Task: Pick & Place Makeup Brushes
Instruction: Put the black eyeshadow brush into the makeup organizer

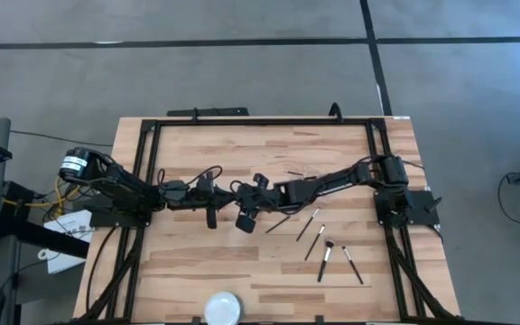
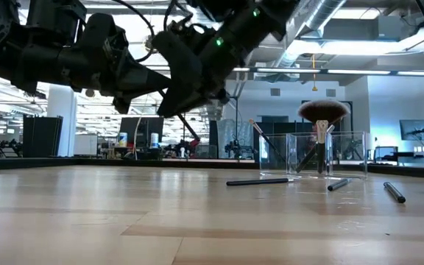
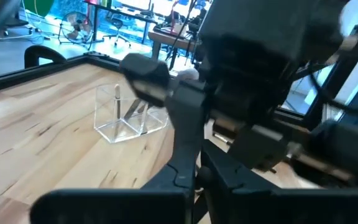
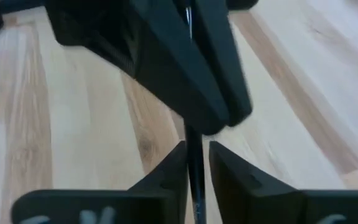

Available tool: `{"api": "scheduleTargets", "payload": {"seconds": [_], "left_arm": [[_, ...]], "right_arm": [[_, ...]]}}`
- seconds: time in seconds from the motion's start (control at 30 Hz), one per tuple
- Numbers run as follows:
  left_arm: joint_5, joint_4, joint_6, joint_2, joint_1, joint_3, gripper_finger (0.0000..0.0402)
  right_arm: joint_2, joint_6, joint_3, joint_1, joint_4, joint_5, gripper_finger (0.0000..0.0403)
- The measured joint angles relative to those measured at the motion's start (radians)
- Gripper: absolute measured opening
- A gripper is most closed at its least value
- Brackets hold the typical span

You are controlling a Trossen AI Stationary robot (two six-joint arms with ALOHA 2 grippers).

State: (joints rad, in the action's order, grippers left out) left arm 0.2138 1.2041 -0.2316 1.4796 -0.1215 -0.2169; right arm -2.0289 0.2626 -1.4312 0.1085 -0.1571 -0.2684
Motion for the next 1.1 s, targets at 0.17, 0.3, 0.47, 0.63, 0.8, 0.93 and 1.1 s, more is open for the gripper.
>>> {"api": "scheduleTargets", "payload": {"seconds": [0.17, 0.3, 0.47, 0.63, 0.8, 0.93, 1.1], "left_arm": [[0.003, -0.007, 0.019, 0.000, 0.000, 0.000, 0.0011], [0.004, -0.008, 0.026, 0.000, 0.000, 0.000, 0.0013], [0.004, -0.008, 0.027, 0.000, 0.000, 0.000, 0.0011], [0.004, -0.007, 0.024, 0.000, 0.006, 0.000, 0.0011], [-0.001, -0.010, 0.025, 0.000, 0.030, 0.000, 0.0023], [-0.001, -0.010, 0.045, 0.000, 0.045, 0.001, 0.0050], [0.034, -0.010, 0.119, -0.028, 0.044, 0.001, 0.0089]], "right_arm": [[0.001, -0.001, -0.058, 0.000, -0.081, -0.022, 0.0088], [0.002, -0.001, -0.062, 0.000, -0.098, -0.022, 0.0089], [0.002, 0.000, -0.062, 0.000, -0.146, -0.019, 0.0058], [0.002, -0.015, -0.062, 0.001, -0.148, -0.017, 0.0013], [0.001, -0.026, -0.062, 0.000, -0.149, -0.020, 0.0020], [0.000, -0.002, -0.062, 0.000, -0.154, -0.041, 0.0008], [0.071, -0.001, -0.061, 0.003, -0.247, -0.110, 0.0019]]}}
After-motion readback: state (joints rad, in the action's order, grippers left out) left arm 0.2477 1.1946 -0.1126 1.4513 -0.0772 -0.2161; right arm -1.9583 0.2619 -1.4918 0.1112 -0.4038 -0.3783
